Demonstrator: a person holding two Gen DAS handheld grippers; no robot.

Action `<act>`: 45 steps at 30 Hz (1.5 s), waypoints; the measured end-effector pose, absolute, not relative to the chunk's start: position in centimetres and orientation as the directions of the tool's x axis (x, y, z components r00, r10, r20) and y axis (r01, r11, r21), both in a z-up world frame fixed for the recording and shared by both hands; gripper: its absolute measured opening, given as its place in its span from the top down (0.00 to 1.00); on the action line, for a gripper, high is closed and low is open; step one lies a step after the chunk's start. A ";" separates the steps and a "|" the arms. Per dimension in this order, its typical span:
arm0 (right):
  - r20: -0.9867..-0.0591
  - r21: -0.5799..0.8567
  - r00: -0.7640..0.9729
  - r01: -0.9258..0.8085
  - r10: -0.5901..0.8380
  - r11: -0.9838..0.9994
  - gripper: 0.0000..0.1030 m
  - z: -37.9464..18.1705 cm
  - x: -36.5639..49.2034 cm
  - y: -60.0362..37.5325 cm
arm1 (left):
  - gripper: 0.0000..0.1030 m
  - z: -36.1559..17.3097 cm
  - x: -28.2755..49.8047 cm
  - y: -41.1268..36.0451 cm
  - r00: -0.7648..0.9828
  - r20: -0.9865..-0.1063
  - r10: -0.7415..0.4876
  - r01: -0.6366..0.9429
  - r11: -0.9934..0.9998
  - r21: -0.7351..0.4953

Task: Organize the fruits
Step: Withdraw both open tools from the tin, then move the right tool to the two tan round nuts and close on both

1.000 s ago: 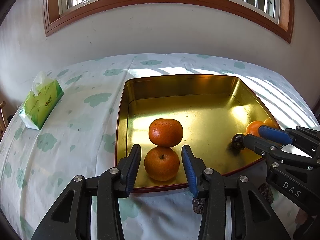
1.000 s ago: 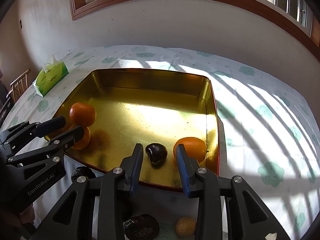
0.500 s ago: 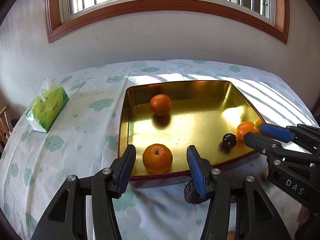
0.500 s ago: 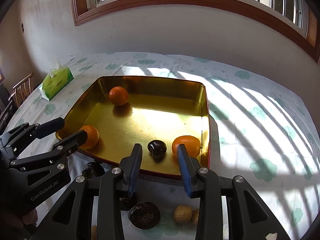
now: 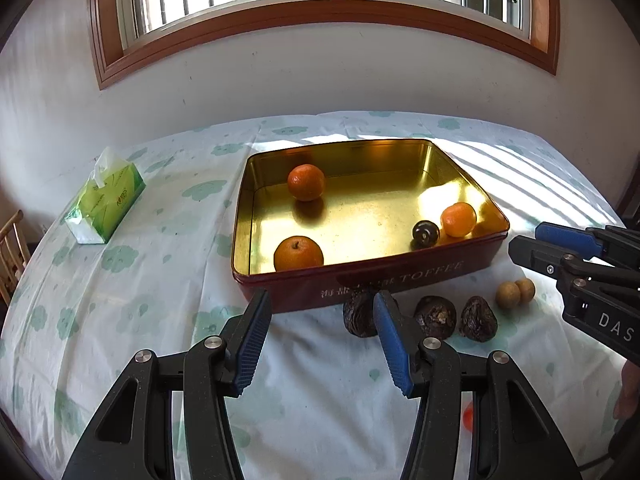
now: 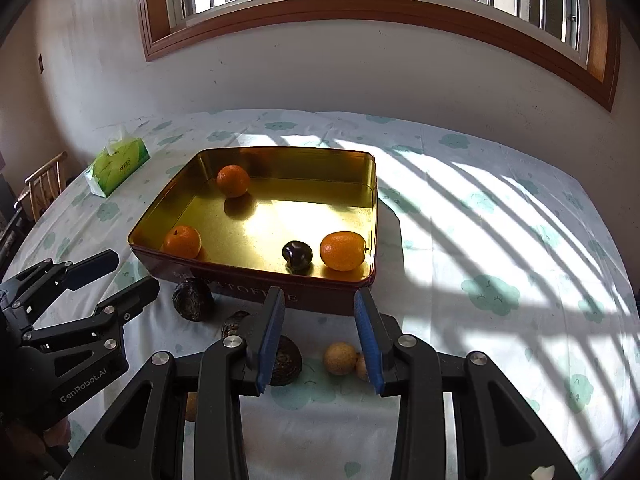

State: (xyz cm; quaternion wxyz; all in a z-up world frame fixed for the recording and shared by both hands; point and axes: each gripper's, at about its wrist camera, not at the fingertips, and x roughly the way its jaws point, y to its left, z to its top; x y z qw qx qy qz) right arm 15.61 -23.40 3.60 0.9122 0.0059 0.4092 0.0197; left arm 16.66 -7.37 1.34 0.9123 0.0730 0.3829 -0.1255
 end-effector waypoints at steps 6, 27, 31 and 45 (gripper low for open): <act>-0.763 0.021 0.646 0.003 0.014 1.000 0.67 2.5 13.5 -24.7 | 0.47 0.1 14.7 -7.2 0.656 -0.735 -0.171 0.286 0.958 0.033; -0.802 0.023 0.597 0.051 -0.012 0.998 0.67 -0.7 8.8 -26.6 | 0.47 -2.2 10.5 -6.8 0.623 -0.767 -0.152 0.275 0.961 0.033; -0.806 0.024 0.592 0.047 -0.008 0.999 0.67 -1.0 8.6 -26.5 | 0.47 -2.5 10.2 -6.9 0.615 -0.774 -0.150 0.279 0.960 0.036; -0.815 0.023 0.579 0.042 -0.005 0.999 0.67 -1.8 8.7 -26.2 | 0.47 -2.9 9.6 -7.2 0.604 -0.780 -0.162 0.292 0.956 0.028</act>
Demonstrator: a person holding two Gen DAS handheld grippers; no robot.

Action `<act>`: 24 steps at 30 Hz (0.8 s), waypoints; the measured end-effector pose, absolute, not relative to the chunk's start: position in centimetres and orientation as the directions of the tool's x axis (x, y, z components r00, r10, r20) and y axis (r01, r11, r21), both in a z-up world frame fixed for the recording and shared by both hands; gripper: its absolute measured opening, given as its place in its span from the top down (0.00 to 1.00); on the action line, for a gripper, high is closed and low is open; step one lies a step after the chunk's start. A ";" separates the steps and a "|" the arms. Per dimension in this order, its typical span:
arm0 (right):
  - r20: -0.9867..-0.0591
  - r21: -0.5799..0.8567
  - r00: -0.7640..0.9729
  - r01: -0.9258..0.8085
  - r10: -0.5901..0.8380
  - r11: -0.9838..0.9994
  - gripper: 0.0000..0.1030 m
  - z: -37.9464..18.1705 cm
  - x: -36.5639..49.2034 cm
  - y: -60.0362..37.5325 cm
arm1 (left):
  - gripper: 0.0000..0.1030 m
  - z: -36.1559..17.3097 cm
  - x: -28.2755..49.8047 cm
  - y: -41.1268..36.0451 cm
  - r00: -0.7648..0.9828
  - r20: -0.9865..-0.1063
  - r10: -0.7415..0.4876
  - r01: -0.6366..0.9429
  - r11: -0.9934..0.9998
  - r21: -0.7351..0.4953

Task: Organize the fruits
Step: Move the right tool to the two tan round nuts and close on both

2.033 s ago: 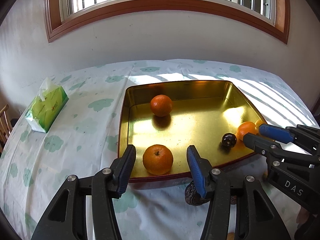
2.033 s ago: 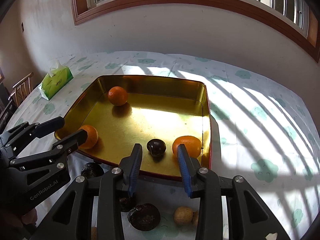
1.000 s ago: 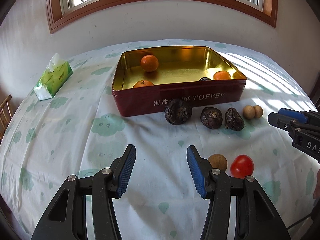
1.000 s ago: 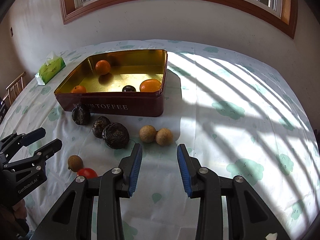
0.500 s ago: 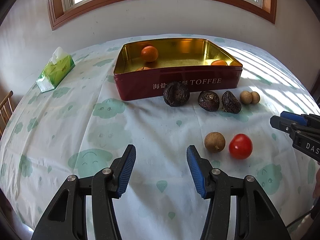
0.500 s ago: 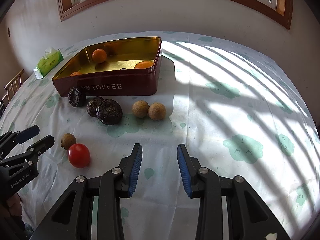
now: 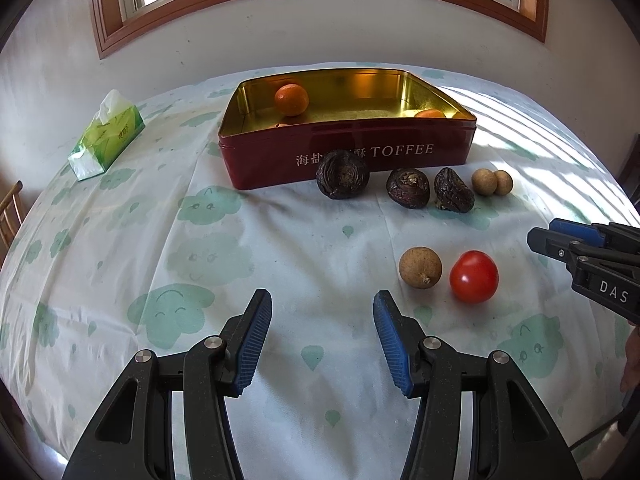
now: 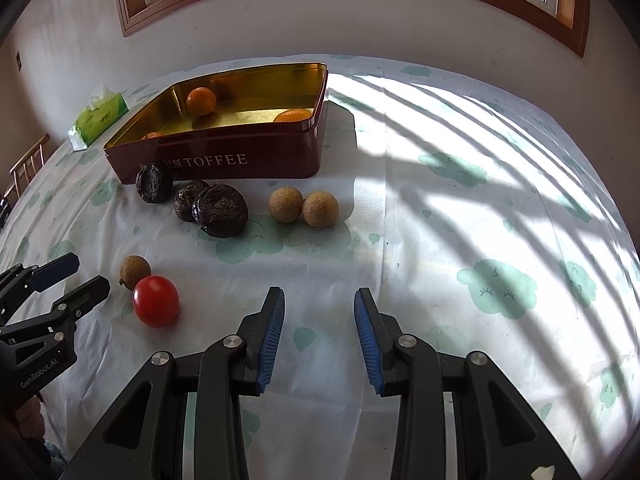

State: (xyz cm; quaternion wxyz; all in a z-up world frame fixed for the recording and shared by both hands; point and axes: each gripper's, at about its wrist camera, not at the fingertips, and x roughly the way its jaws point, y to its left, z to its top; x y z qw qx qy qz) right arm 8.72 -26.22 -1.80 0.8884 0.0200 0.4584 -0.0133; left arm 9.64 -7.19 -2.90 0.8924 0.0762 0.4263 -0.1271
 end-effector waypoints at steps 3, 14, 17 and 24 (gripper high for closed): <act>-0.818 0.025 0.576 0.042 -0.004 0.999 0.67 -2.1 9.0 -26.2 | 0.47 -3.0 9.6 -7.4 0.600 -0.782 -0.169 0.300 0.954 0.024; -0.811 -0.005 0.585 0.014 -0.013 1.000 0.56 -2.6 11.3 -25.2 | 0.47 -3.5 9.7 -8.1 0.592 -0.782 -0.192 0.322 0.947 0.012; -0.804 -0.008 0.595 0.008 -0.011 1.000 0.56 -2.6 12.2 -24.9 | 0.46 -3.6 9.8 -8.0 0.594 -0.780 -0.196 0.319 0.948 0.005; -0.796 -0.005 0.605 0.021 -0.017 1.000 0.54 -2.7 14.4 -24.7 | 0.45 -3.7 9.8 -8.2 0.598 -0.775 -0.202 0.320 0.947 0.001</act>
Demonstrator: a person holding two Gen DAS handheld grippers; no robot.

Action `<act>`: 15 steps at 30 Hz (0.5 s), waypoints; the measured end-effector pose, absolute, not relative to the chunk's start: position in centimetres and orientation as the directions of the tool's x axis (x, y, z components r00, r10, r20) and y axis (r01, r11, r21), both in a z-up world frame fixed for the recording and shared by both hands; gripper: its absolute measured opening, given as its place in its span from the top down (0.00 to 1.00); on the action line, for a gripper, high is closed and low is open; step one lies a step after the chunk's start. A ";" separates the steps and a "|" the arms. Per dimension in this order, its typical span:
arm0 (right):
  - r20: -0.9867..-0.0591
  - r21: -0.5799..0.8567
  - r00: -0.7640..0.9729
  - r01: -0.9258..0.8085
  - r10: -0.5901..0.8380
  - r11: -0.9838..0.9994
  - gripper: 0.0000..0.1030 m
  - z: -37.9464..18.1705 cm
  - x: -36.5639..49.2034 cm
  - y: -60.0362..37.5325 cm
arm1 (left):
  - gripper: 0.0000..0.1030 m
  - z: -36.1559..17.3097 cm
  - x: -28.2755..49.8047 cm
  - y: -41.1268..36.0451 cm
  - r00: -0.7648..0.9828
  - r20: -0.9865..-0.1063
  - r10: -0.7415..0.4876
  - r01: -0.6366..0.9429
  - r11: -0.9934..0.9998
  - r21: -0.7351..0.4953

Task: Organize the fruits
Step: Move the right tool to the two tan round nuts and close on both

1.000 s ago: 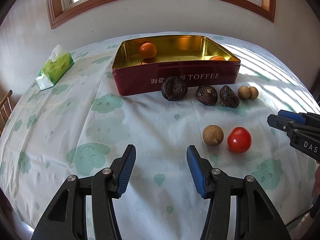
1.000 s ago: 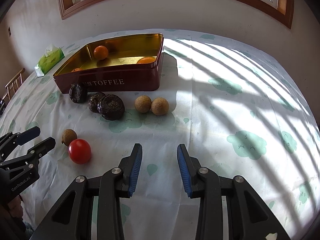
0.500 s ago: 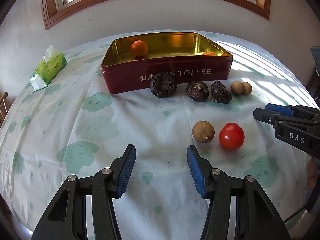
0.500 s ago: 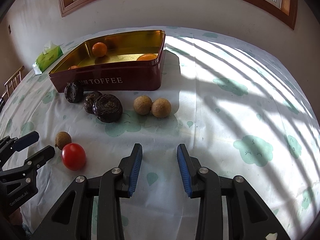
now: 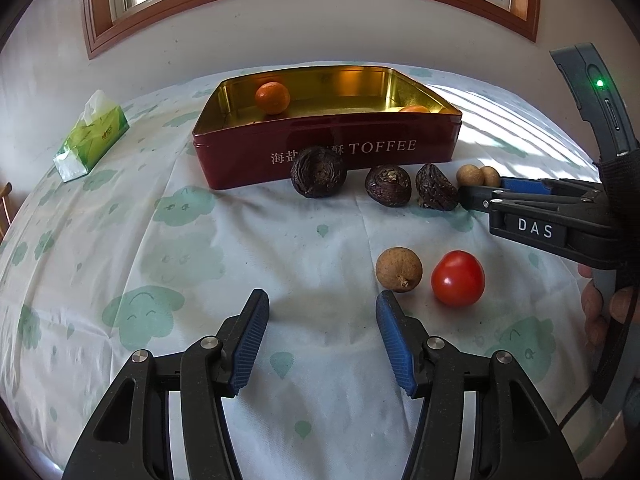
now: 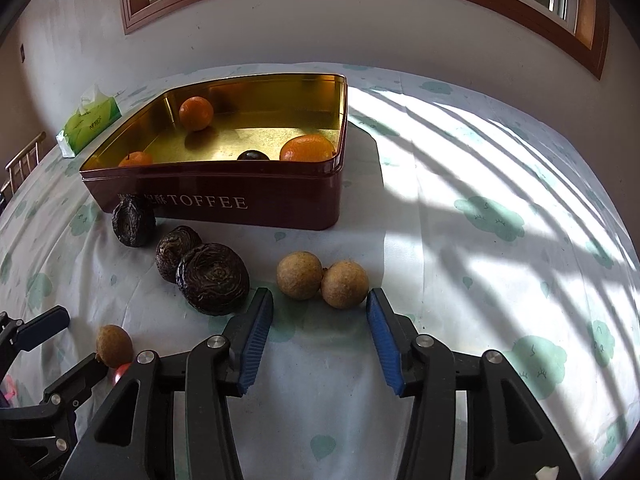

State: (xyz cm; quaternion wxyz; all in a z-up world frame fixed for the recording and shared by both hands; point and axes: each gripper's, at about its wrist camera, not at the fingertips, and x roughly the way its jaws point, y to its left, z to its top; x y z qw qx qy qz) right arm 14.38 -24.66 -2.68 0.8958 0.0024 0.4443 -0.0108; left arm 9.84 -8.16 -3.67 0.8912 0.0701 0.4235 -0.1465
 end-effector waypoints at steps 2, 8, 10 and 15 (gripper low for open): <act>-0.793 -0.006 0.609 0.026 -0.021 1.000 0.54 -2.7 14.8 -24.6 | 0.45 -3.7 9.8 -8.3 0.599 -0.774 -0.204 0.323 0.946 0.000; -0.789 -0.001 0.613 0.036 -0.023 0.999 0.58 -2.6 14.9 -24.8 | 0.44 -3.7 9.8 -8.7 0.596 -0.774 -0.215 0.333 0.943 -0.006; -0.790 -0.005 0.613 0.042 -0.029 0.999 0.58 -2.6 14.7 -24.9 | 0.44 -3.7 9.7 -8.9 0.593 -0.774 -0.222 0.340 0.940 -0.010; -0.791 0.002 0.611 0.075 -0.044 0.997 0.58 -2.6 13.7 -26.4 | 0.44 -3.7 9.3 -9.3 0.590 -0.773 -0.232 0.356 0.935 -0.010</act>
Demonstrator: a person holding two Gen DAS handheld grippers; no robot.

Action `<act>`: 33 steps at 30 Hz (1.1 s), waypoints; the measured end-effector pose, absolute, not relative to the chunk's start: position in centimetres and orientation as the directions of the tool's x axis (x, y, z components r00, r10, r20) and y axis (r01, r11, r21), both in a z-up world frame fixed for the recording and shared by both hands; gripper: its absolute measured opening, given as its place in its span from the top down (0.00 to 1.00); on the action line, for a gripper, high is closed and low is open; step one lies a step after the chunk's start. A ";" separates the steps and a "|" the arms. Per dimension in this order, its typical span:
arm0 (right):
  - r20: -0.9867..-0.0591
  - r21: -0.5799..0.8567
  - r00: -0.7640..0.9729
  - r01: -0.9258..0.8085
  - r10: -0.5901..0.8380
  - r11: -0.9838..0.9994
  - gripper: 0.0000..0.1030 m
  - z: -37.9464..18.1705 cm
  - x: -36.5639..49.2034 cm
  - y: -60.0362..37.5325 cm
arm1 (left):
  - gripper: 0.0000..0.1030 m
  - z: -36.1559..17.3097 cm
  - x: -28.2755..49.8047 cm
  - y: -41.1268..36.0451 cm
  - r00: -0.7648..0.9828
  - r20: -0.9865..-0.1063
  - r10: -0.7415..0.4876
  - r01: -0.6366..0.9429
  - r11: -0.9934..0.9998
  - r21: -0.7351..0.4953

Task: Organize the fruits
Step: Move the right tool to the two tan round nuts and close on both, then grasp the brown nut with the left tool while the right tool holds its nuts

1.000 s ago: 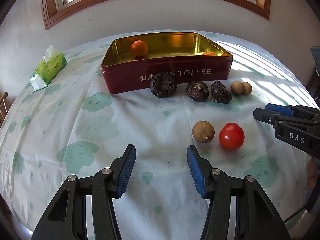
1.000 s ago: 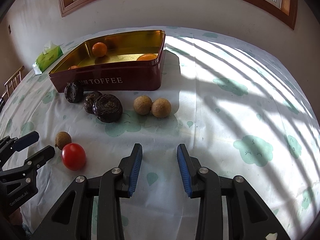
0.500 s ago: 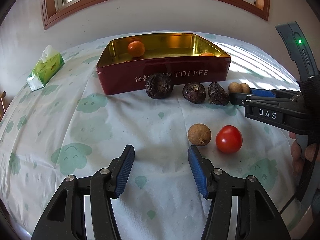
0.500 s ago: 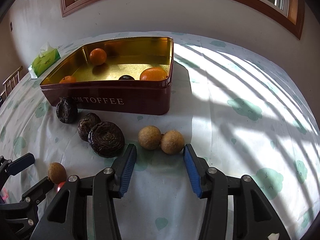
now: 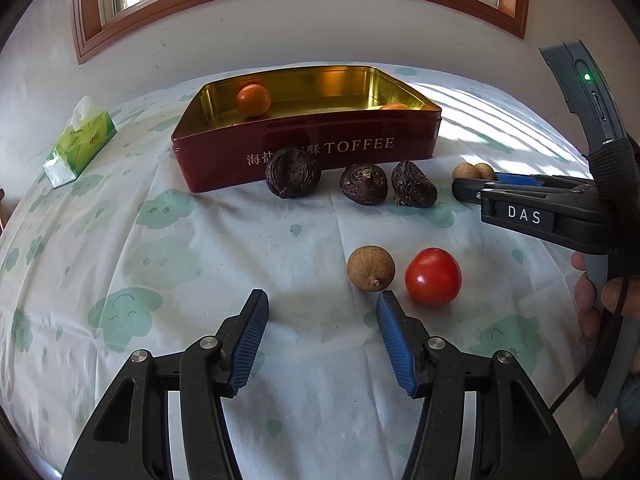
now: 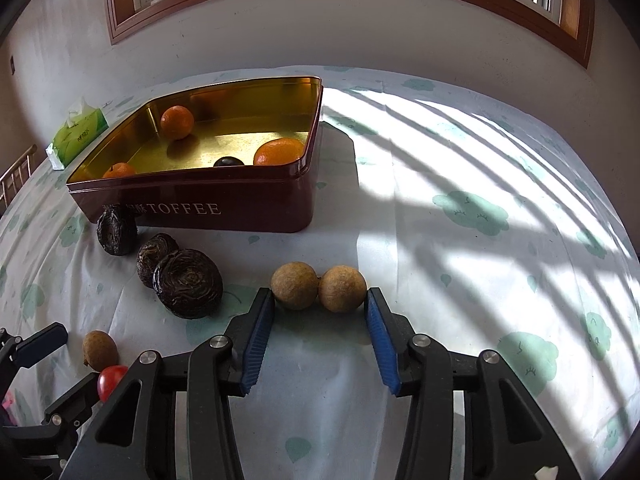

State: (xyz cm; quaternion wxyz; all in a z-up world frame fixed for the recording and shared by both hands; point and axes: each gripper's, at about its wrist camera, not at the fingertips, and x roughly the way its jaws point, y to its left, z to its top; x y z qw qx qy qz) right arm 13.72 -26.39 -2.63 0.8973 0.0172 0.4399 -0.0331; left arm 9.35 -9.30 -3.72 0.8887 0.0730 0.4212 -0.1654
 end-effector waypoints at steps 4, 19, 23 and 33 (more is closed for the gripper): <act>-0.791 -0.001 0.609 0.106 -0.066 0.994 0.58 -2.6 12.6 -27.9 | 0.44 -3.7 9.3 -9.8 0.590 -0.772 -0.237 0.360 0.933 -0.012; -0.789 0.003 0.608 0.141 -0.084 0.990 0.57 -2.7 11.4 -29.5 | 0.43 -3.8 10.9 -10.9 0.595 -0.771 -0.227 0.328 0.944 -0.024; -0.789 0.004 0.608 0.141 -0.084 0.990 0.57 -2.7 11.4 -29.5 | 0.44 -3.8 11.2 -10.8 0.599 -0.768 -0.226 0.324 0.946 -0.025; -0.789 0.003 0.608 0.141 -0.084 0.990 0.57 -2.7 11.4 -29.5 | 0.68 -3.7 10.9 -10.7 0.603 -0.759 -0.246 0.344 0.939 -0.032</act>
